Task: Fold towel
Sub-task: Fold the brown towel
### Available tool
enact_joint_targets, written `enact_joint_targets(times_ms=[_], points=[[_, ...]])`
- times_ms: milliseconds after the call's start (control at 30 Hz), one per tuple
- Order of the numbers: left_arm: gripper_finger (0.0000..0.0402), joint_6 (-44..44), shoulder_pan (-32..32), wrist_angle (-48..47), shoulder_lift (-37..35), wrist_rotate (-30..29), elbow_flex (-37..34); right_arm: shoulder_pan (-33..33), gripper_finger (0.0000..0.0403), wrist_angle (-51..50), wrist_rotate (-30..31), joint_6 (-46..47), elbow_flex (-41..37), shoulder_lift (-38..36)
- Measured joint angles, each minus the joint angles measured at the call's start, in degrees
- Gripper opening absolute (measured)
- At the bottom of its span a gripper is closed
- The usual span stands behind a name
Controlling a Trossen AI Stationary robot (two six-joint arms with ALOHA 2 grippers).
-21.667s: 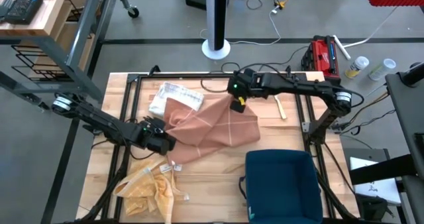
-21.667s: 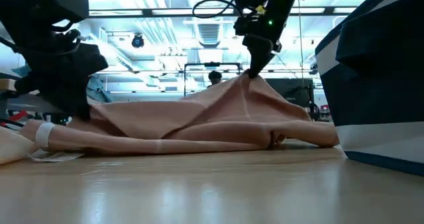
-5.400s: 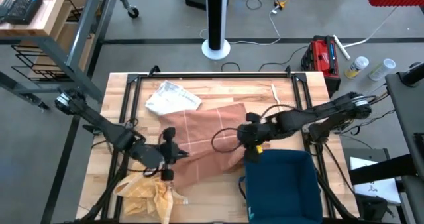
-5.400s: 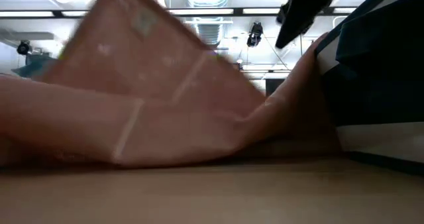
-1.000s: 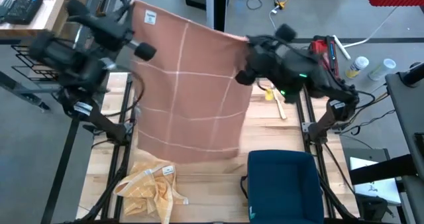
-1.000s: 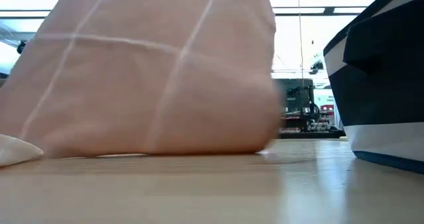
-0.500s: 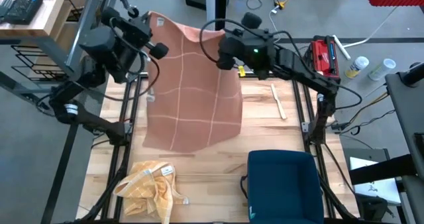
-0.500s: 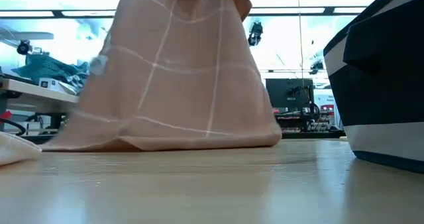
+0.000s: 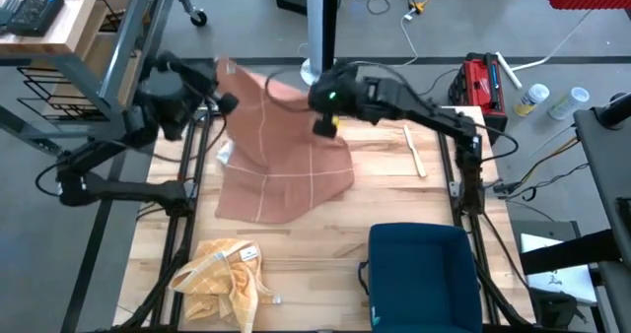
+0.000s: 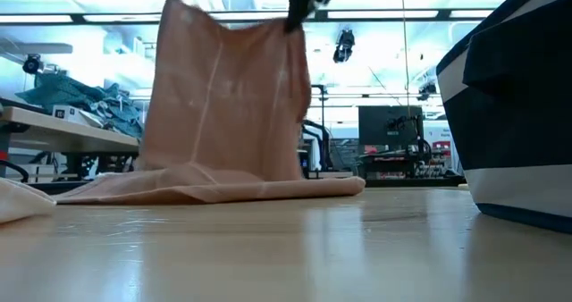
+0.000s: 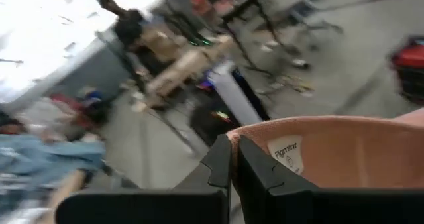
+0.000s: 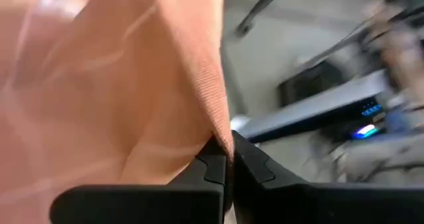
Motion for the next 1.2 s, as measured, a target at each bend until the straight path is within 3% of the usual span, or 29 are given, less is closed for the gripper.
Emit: enact_joint_targets(times_ms=[100,300,533,633,767,867,1067,1200], points=[[0.0,-6.51,-0.74,-1.87,-3.78,3.1,-8.2,1.35,0.0,-3.23,-3.3,4.36,-4.37,0.56],[0.0,-17.05,-2.98,-8.55,-10.72,6.66,-19.73,5.77,0.0,-3.04,-15.77,11.21,-14.4,0.0],[0.0,-29.26,-5.5,-13.96,-17.39,27.18,-26.71,11.73,0.0,0.24,-16.77,14.95,-23.15,-0.09],[0.0,-33.32,-5.59,-13.89,-18.57,32.73,-29.32,13.4,0.0,4.91,-16.68,16.4,-26.5,-0.17],[0.0018,-34.73,-5.83,-12.36,-17.19,35.06,-28.77,14.36,0.0,10.03,-16.94,18.79,-30.27,-0.16],[0.005,-36.96,-5.79,-15.87,-15.65,35.04,-27.6,14.22,0.001,9.79,-20.78,21.12,-31.21,-0.17],[0.0123,-42.4,-5.85,-22.75,-12.9,42.54,-25.06,14.81,0.0067,6.58,-27.33,21.89,-31.37,-0.16],[0.0161,-44.56,-5.85,-22.42,-12.08,42.01,-24.59,14.85,0.0107,4.1,-25.25,21.79,-31.09,-0.28]])
